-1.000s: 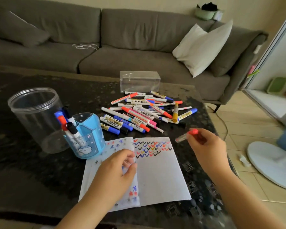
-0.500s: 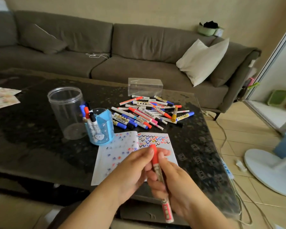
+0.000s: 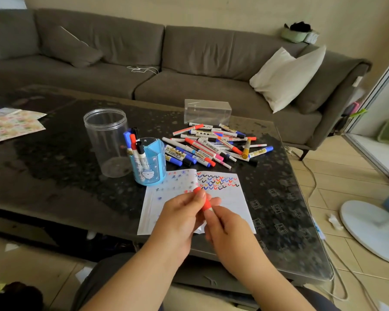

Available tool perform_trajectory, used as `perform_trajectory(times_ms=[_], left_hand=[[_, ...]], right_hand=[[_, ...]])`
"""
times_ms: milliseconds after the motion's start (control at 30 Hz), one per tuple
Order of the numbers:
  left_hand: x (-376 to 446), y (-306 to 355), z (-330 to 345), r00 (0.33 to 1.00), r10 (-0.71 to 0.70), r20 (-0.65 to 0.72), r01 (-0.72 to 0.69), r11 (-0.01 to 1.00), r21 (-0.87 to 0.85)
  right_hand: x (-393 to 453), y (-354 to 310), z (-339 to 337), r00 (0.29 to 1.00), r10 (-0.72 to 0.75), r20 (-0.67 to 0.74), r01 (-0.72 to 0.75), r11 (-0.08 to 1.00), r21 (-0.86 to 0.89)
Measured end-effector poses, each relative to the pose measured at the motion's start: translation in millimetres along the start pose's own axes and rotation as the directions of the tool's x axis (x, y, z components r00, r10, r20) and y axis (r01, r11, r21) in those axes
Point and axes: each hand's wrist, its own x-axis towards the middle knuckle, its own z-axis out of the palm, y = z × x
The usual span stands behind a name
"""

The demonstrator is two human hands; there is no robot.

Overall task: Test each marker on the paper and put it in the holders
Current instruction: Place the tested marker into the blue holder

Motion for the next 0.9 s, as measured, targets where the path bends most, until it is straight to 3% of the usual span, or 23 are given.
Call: perform_trajectory(times_ms=[100, 167, 300, 433, 633, 800, 900], left_hand=[[6, -1, 0, 0.99, 0.001, -0.14, -0.003, 1.0, -0.018], [11, 3, -8, 0.983, 0.003, -0.186, -0.004, 1.0, -0.001], [16, 2, -24, 0.994, 0.025, -0.108, -0.021, 0.999, 0.042], [21, -7, -25, 0.989, -0.005, -0.15, 0.009, 1.0, 0.022], [29, -10, -28, 0.982, 0.077, -0.171, -0.029, 0.964, 0.266], [52, -19, -23, 0.979, 0.17, -0.115, -0.074, 0.814, 0.577], [72, -27, -20, 0.966, 0.256, -0.017, -0.175, 0.703, 0.689]], right_hand=[[-2, 7, 3, 0.997, -0.072, -0.014, 0.066, 0.966, -0.25], [-6, 13, 3, 0.999, -0.045, 0.001, 0.044, 0.967, -0.253], [-5, 20, -4, 0.989, 0.104, 0.108, -0.113, 0.99, 0.081], [2, 22, -9, 0.968, 0.175, 0.18, -0.238, 0.871, 0.429], [15, 29, -27, 0.975, 0.195, 0.103, -0.214, 0.721, 0.659], [41, 46, -45, 0.937, 0.318, 0.142, -0.26, 0.369, 0.892], [59, 61, -46, 0.945, 0.312, 0.093, -0.235, 0.457, 0.858]])
